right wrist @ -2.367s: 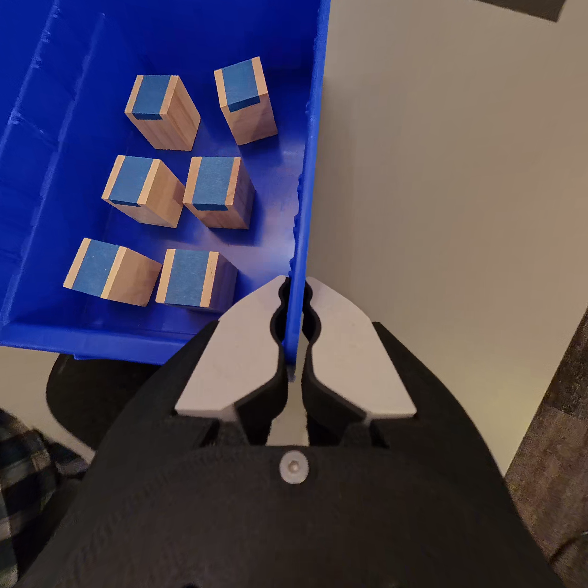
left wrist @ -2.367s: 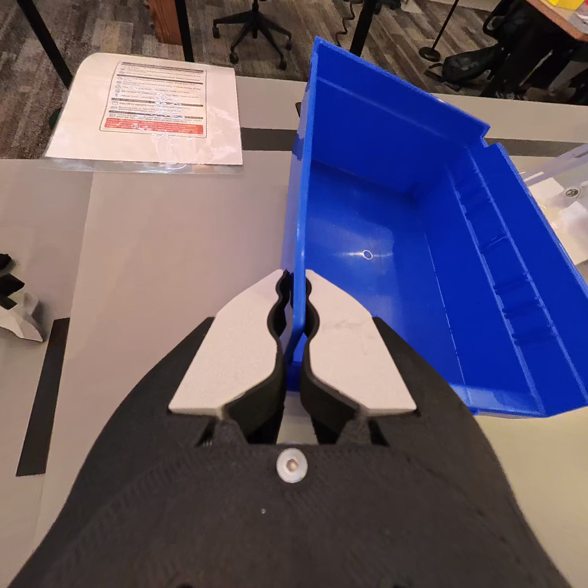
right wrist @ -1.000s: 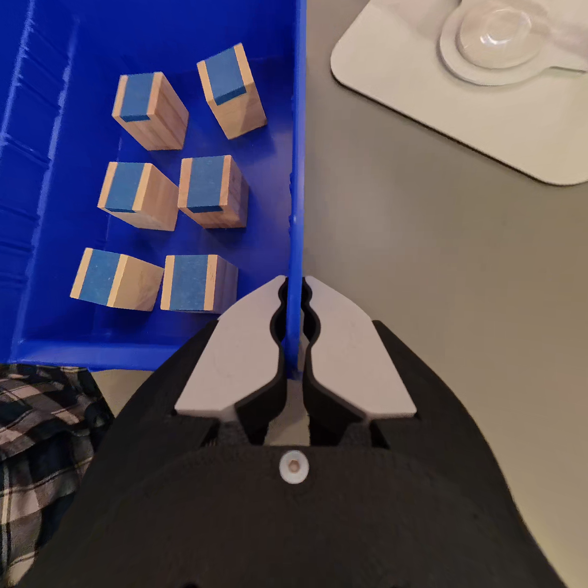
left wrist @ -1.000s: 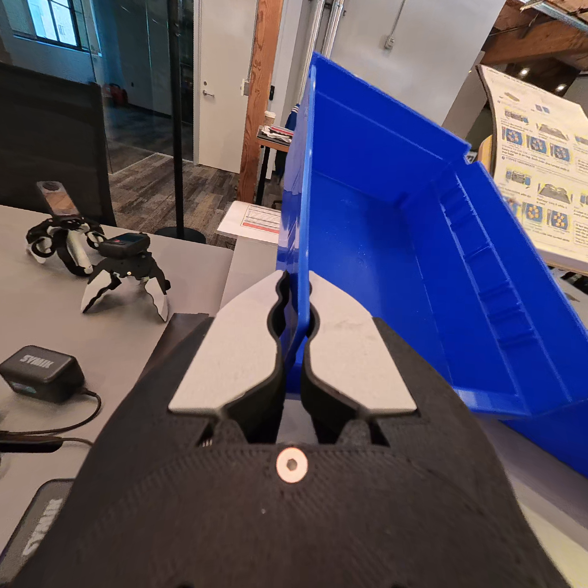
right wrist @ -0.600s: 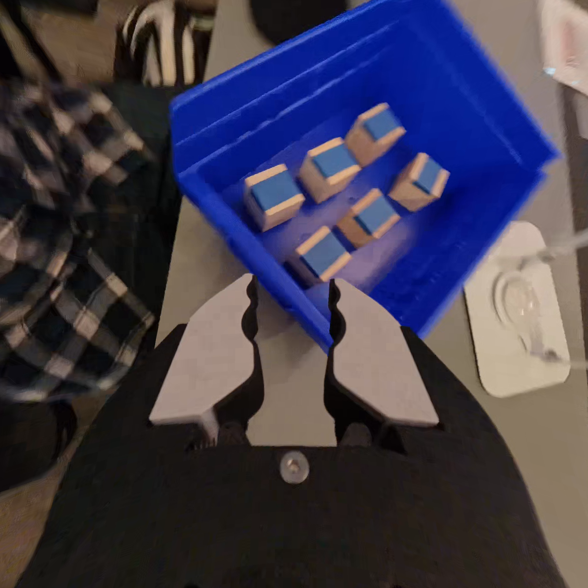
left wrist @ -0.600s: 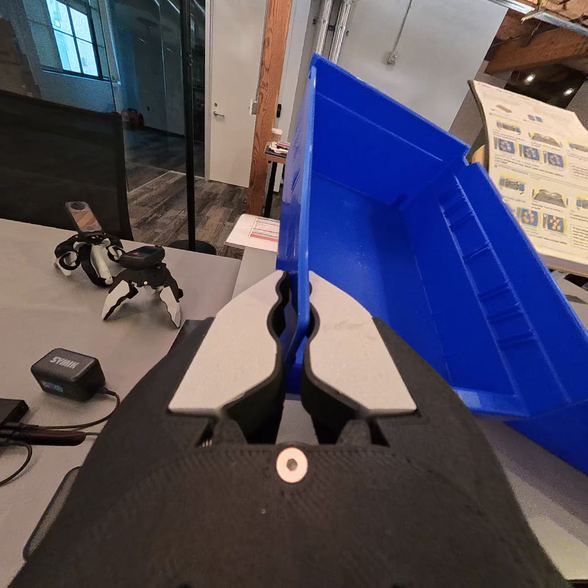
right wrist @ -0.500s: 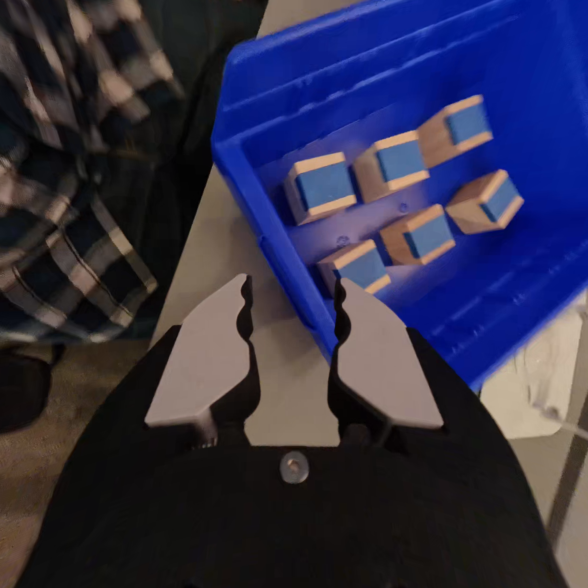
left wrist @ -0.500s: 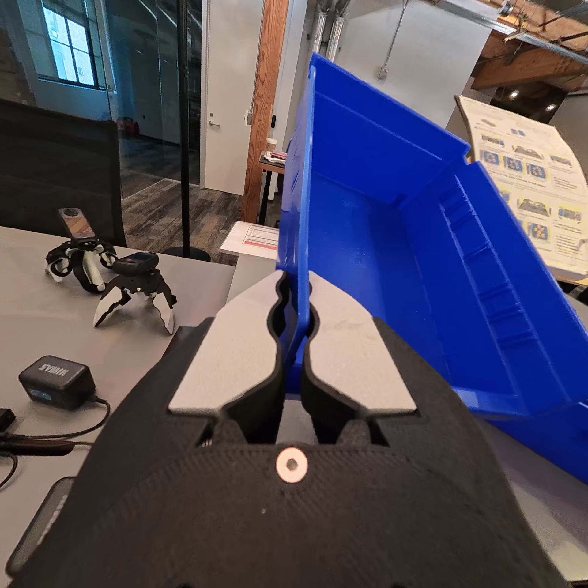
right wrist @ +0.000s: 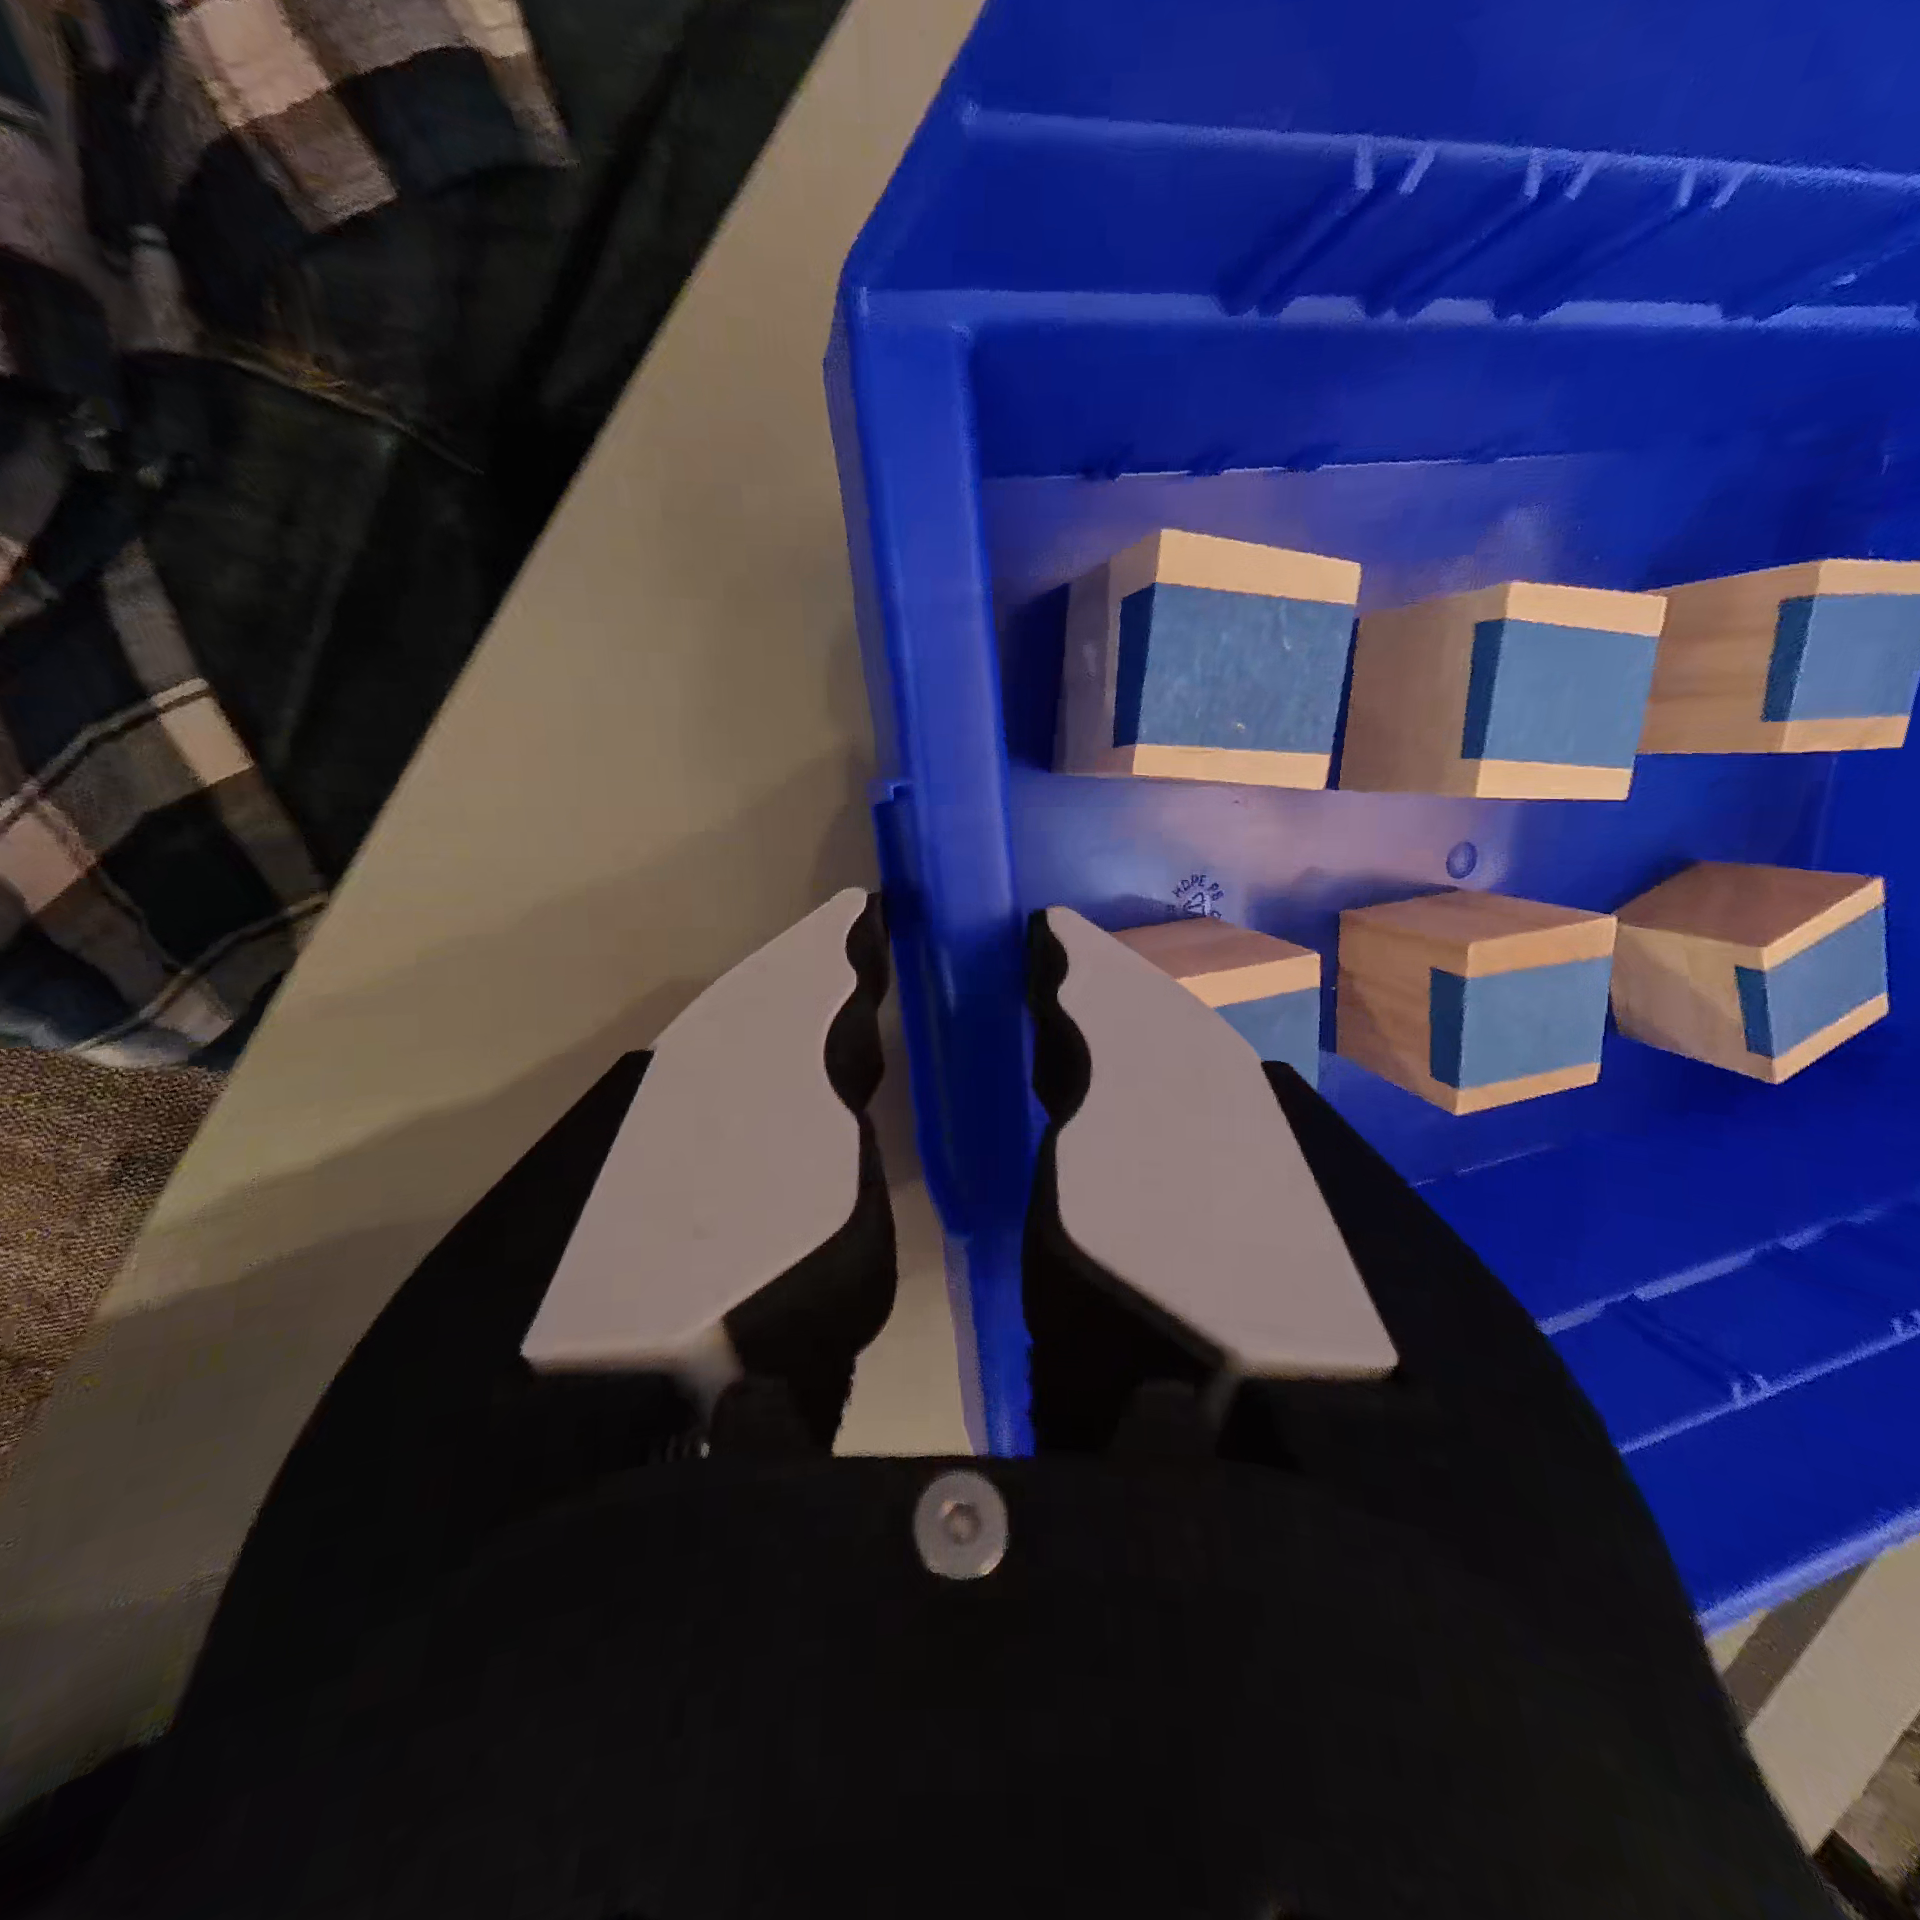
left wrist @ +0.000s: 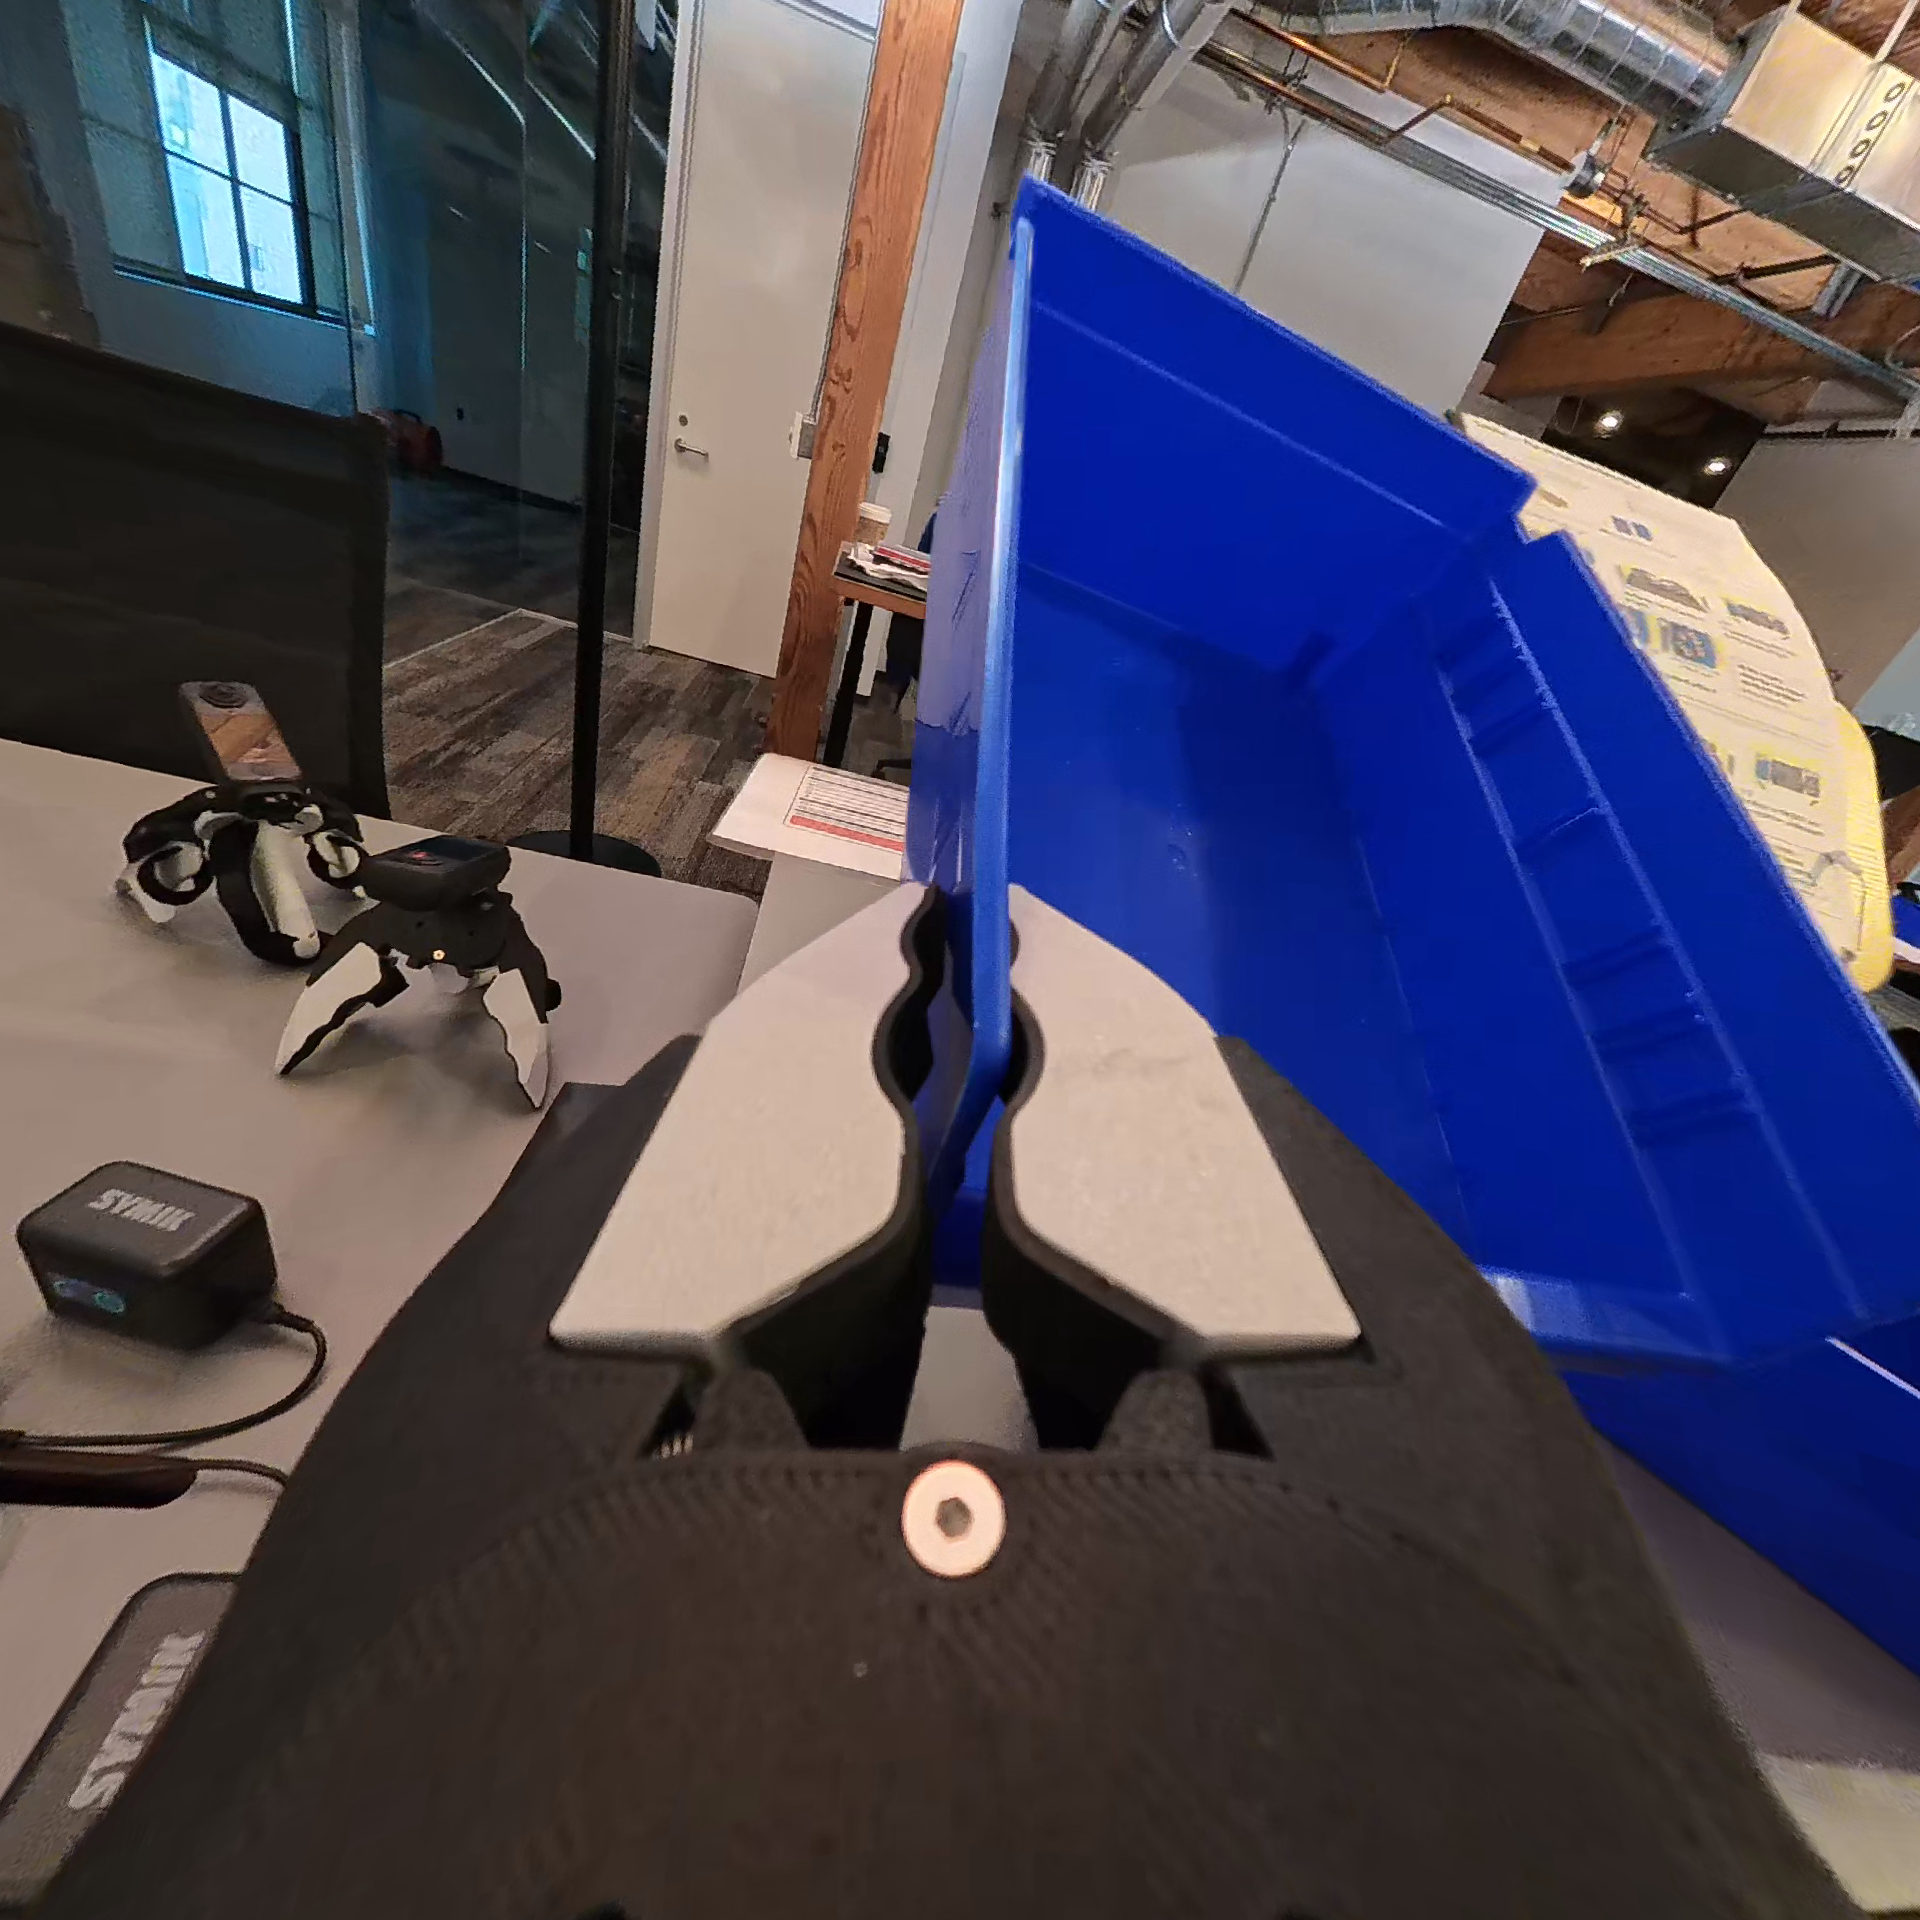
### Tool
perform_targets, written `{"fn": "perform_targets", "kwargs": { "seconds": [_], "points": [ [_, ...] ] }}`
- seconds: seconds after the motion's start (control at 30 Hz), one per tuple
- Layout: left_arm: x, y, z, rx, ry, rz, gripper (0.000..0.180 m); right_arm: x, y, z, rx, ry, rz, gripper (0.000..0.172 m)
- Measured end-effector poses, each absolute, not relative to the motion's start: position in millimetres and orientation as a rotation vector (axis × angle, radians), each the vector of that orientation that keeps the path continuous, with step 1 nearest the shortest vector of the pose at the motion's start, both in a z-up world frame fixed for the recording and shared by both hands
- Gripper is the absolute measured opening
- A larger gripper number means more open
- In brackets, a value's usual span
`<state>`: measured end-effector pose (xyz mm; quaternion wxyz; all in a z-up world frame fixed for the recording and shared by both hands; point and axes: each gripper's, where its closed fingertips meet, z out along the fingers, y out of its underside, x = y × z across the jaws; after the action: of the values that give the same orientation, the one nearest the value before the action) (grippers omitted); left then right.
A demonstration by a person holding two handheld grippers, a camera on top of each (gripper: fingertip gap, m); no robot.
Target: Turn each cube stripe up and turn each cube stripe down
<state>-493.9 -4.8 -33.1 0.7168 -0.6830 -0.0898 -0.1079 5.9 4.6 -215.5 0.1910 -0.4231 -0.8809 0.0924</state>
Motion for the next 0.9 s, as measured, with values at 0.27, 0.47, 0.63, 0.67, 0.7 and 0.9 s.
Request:
{"fn": "perform_targets", "kwargs": {
  "seconds": [0.27, 0.47, 0.63, 0.67, 0.7, 0.9],
  "points": [
    [-508, -13, -32, -1.494, -0.227, -0.211, 0.006, -86, 62, -216, -1.407, -2.364, 0.237, 0.026],
    [-521, -21, -34, -1.469, -0.258, -0.211, 0.006, -170, 127, -216, -1.663, -2.169, 0.189, 0.026],
    [-533, -29, -39, -1.457, -0.286, -0.209, 0.006, -237, 187, -217, -1.838, -1.983, 0.119, 0.026],
    [-536, -31, -41, -1.455, -0.293, -0.21, 0.006, -248, 199, -217, -1.869, -1.944, 0.105, 0.026],
    [-539, -33, -43, -1.456, -0.301, -0.213, 0.006, -258, 210, -217, -1.9, -1.912, 0.091, 0.026],
    [-557, -50, -54, -1.456, -0.349, -0.201, 0.006, -291, 253, -217, -1.983, -1.82, 0.052, 0.027]
  ]
}}
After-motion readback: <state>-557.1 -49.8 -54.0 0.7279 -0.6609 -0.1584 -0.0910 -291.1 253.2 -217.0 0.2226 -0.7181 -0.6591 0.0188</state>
